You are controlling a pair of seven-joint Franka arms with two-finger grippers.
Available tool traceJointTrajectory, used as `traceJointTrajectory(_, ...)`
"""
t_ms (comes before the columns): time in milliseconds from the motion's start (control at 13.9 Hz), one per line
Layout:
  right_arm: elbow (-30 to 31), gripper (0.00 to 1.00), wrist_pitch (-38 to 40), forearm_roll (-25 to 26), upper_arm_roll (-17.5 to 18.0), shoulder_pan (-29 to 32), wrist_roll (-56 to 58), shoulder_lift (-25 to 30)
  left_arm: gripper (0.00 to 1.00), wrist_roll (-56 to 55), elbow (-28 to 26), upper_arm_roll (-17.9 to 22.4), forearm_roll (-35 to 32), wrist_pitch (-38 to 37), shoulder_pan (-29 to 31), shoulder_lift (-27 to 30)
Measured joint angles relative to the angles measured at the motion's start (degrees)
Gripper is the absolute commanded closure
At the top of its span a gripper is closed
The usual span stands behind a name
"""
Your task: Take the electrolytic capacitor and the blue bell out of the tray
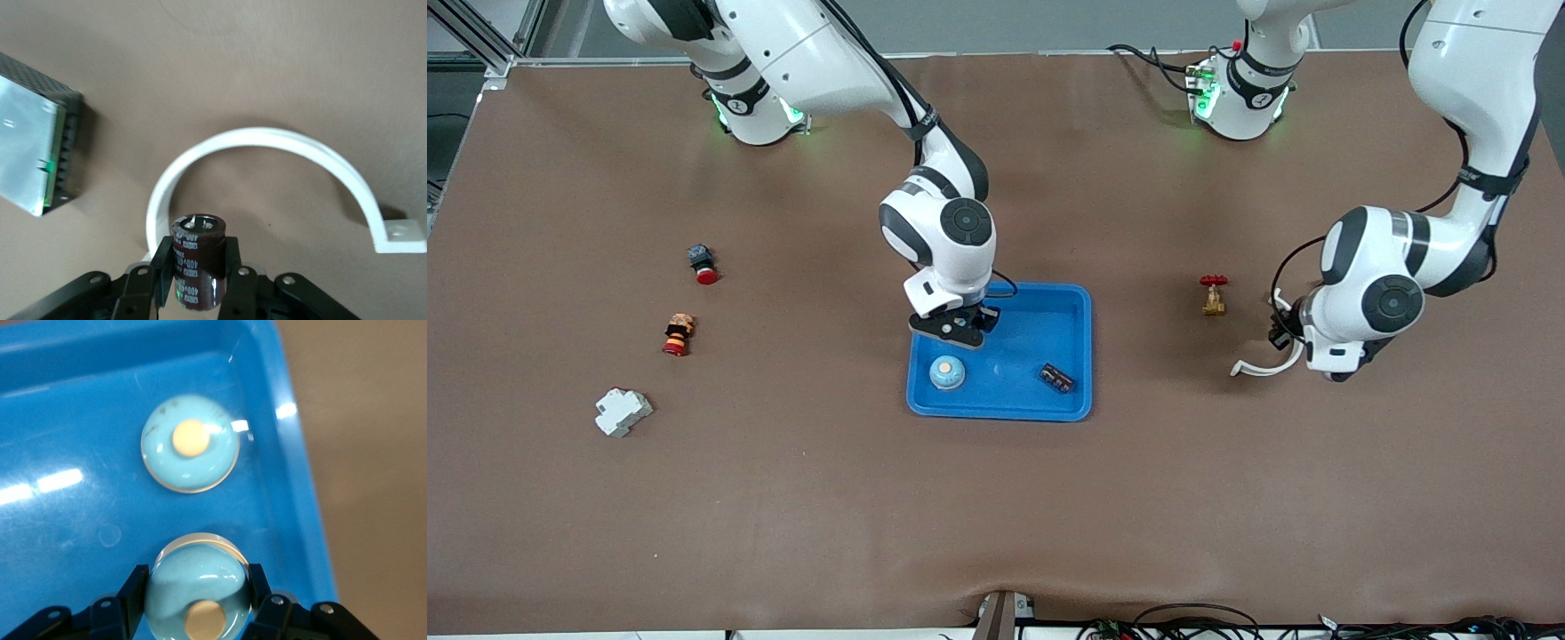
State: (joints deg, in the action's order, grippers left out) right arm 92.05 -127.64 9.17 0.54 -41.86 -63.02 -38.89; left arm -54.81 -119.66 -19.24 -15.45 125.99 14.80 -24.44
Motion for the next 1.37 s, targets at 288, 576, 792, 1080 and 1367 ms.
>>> traceJointTrajectory(288, -5.7, 1.00, 13.5, -4.7, -0.2, 7.1, 18.8, 4.9, 0.45, 0.0, -0.3, -0.2, 0.0, 2.1, 0.0, -3.0)
traceJointTrajectory(576, -4.9, 1.00, 15.9, -5.0, -0.3, 18.5, 39.0, 6.9, 0.00, -0.1, 0.2, -0.3, 0.0, 2.4, -0.4, -3.6)
traceJointTrajectory(792, 0.3, 1.00, 11.5, -5.2, -0.3, 26.2, 52.6, 8.8, 0.00, -0.4, 3.6, -1.6, 0.0, -0.7, -0.4, -3.1)
traceJointTrajectory(1080, 16.9, 1.00, -4.7, -5.3, -0.3, 33.2, 63.9, 14.1, 0.00, -6.0, 11.8, -7.9, 1.7, -10.4, -0.5, -1.6)
traceJointTrajectory(1367, 30.9, 1.00, -17.1, -5.3, -0.3, 35.3, 67.1, 17.9, 0.00, -10.8, 17.5, -12.1, 6.1, -11.5, -2.1, -1.8)
